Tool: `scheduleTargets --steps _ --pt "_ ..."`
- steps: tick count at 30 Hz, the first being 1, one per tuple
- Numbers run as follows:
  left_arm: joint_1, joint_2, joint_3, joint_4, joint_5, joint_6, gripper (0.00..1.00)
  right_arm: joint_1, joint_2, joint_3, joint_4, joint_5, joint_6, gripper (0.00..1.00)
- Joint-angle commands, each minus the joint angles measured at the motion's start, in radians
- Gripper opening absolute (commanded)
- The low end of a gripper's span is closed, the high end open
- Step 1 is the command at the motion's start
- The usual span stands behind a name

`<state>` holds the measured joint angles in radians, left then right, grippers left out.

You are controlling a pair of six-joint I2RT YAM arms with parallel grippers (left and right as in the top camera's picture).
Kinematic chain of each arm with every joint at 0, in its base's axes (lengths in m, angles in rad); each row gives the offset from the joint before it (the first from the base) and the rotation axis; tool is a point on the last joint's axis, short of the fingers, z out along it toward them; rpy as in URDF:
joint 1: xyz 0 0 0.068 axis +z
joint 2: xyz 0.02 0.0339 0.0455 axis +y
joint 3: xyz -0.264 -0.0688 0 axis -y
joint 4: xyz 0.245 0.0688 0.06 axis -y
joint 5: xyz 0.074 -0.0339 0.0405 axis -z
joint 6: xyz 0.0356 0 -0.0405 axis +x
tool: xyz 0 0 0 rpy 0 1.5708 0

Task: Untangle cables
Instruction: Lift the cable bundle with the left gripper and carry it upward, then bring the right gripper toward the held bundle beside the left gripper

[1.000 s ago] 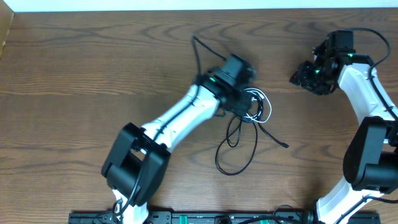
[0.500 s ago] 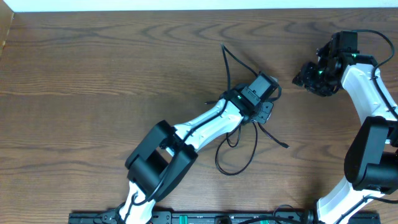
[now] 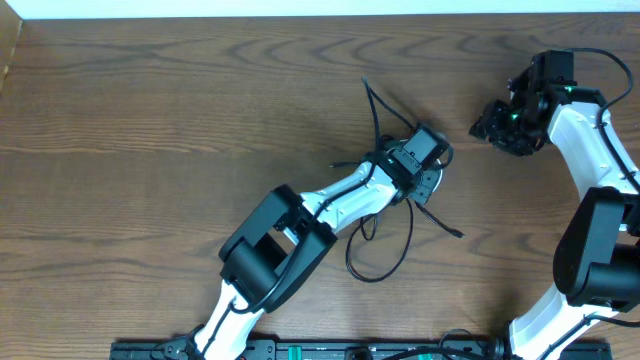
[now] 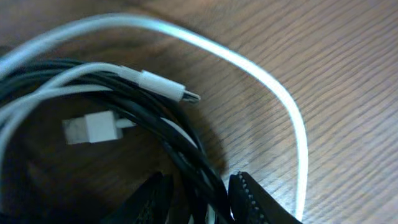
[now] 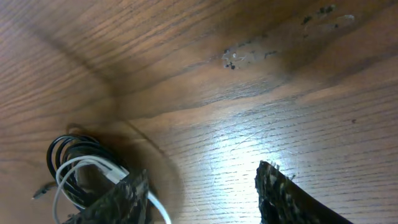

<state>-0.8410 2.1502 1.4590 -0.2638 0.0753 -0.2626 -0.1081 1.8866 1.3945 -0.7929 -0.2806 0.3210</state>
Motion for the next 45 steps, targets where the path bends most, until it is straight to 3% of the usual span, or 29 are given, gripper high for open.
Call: scheduleTargets --steps 1,3,4,10,12,14,16,19,25,31,38,41,45 --pt "-0.003 0.016 0.0 -0.016 -0.013 -0.005 0.34 0.005 0.005 0.011 -0.005 0.001 -0.016 0.53" --pt "0.0 0.011 0.0 -0.023 -0.018 -0.004 0.2 0.005 0.005 0.01 -0.005 0.0 -0.016 0.53" --pt "0.002 0.007 0.0 -0.025 -0.019 0.002 0.08 0.005 0.005 0.01 -0.006 0.0 -0.016 0.53" --pt "0.054 -0.101 0.0 -0.074 -0.02 0.002 0.08 0.005 0.005 0.01 -0.014 0.001 -0.016 0.54" --pt "0.082 -0.156 0.0 -0.099 -0.012 0.002 0.08 0.005 0.005 0.011 -0.017 -0.004 -0.016 0.59" --pt "0.12 -0.218 0.0 -0.127 0.009 0.003 0.08 0.005 0.005 0.011 -0.031 -0.055 -0.05 0.71" --pt "0.166 -0.275 0.0 -0.153 0.063 0.003 0.08 0.005 0.005 0.011 -0.038 -0.174 -0.133 0.72" --pt "0.256 -0.349 0.0 -0.17 0.224 0.007 0.07 0.005 0.005 0.011 -0.036 -0.402 -0.255 0.71" --pt "0.489 -0.398 0.0 -0.154 0.734 -0.023 0.08 0.005 0.005 0.011 0.003 -0.854 -0.409 0.65" --pt "0.625 -0.373 0.0 -0.154 1.093 -0.05 0.08 0.011 0.005 0.011 0.055 -1.101 -0.469 0.62" --pt "0.616 -0.364 0.0 -0.112 1.25 -0.049 0.08 0.081 0.005 0.011 0.158 -1.196 -0.441 0.54" --pt "0.6 -0.364 0.0 -0.084 1.261 -0.03 0.08 0.13 0.005 0.011 0.251 -1.194 -0.337 0.45" --pt "0.583 -0.364 0.0 -0.084 1.261 0.088 0.08 0.161 0.005 0.011 0.414 -1.192 -0.119 0.34"
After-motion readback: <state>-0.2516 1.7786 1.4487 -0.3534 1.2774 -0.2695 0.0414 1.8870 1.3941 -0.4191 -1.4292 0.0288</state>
